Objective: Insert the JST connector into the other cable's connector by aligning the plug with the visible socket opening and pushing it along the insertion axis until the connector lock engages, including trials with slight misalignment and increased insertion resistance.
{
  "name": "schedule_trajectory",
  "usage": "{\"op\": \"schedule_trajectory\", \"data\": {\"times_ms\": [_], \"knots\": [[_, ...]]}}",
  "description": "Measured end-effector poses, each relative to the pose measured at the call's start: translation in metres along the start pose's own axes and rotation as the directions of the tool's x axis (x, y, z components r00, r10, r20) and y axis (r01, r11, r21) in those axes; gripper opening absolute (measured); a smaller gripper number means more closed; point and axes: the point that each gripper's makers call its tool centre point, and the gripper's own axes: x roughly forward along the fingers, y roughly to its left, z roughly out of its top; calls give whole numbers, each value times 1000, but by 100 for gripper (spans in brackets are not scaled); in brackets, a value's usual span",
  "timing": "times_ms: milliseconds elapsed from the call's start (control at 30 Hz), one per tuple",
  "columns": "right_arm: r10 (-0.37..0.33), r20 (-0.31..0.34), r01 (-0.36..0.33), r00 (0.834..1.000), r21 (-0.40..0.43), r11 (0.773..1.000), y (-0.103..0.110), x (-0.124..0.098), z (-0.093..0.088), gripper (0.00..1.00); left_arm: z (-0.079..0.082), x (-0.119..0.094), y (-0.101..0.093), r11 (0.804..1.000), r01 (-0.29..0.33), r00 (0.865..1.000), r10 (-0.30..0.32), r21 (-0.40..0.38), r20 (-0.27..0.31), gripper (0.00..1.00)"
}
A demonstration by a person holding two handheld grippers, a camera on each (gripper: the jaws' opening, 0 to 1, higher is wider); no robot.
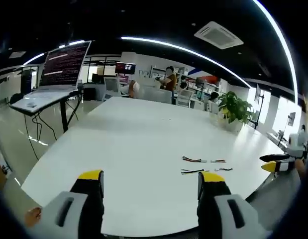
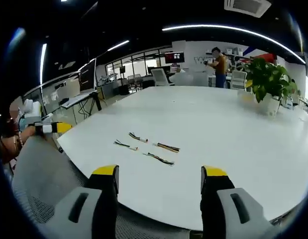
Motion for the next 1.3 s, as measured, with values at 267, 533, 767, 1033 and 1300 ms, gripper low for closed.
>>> {"op": "schedule_trajectory", "data": {"times_ms": [267,533,767,1033,1300], "knots": [[12,21,-12,1000,5,1000,2,-2,2,64,2,-1,7,1000,-14,1000,15,-17,23,74],[15,36,-15,999,10,1000,1,-3,4,63,1,-1,8,1000,-20,1000,20,-22,21,74],[16,38,-17,999,9,1000,1,-3,4,62,0,-1,7,1000,-18,1000,18,-15,14,74],[16,35,-16,999,8,1000,2,-3,4,61,0,-1,8,1000,-17,1000,17,-19,20,73],[17,34,-17,999,7,1000,2,-3,3,60,0,-1,6,1000,-13,1000,14,-20,20,72]]}}
